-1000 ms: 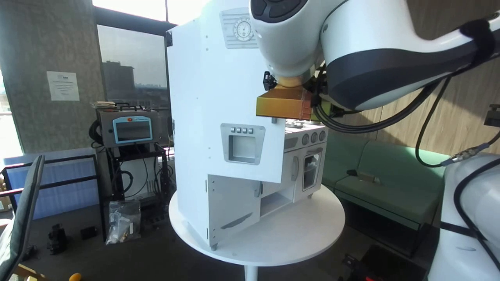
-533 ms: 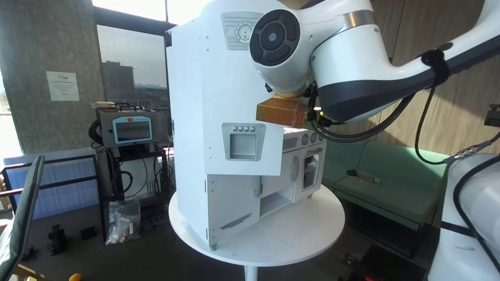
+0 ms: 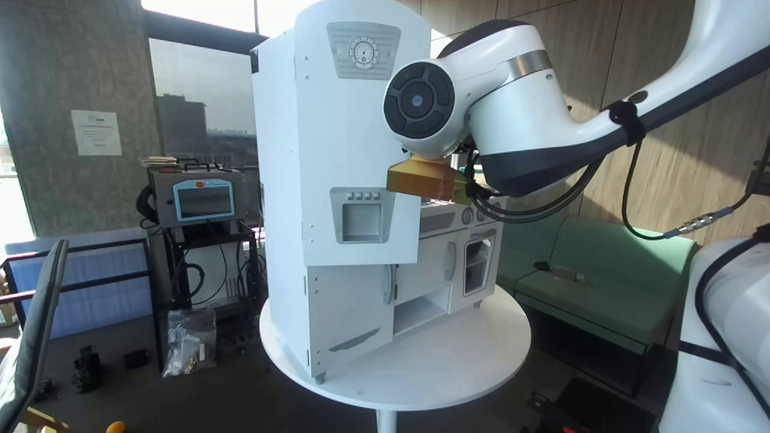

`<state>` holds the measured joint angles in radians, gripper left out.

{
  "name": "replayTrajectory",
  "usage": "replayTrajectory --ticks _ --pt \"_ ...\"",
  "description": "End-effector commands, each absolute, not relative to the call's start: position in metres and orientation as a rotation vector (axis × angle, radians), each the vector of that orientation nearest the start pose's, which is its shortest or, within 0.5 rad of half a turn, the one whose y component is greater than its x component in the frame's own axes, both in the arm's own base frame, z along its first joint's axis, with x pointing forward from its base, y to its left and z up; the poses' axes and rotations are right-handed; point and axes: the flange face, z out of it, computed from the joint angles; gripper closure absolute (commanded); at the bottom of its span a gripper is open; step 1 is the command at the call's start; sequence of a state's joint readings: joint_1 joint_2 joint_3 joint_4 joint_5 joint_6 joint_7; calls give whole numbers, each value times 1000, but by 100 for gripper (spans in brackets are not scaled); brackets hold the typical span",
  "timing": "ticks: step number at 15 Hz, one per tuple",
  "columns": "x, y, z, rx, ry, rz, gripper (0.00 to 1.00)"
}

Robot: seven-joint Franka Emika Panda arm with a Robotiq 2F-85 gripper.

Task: Close all the cabinet doors

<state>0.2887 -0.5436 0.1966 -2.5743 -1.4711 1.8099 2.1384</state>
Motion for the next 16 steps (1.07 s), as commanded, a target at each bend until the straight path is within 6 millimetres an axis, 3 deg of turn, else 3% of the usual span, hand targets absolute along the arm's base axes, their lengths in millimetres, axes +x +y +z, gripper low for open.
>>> replayTrajectory --ticks 1,6,11,13,16 --pt "415 130 490 1745 -926 1667 0" --pt "439 123 478 1684 -917 1616 0" --pt "468 152 461 1736 -820 1661 0" --pt "473 156 460 1745 -819 1649 0" --pt "463 158 459 1804 -836 1593 0"
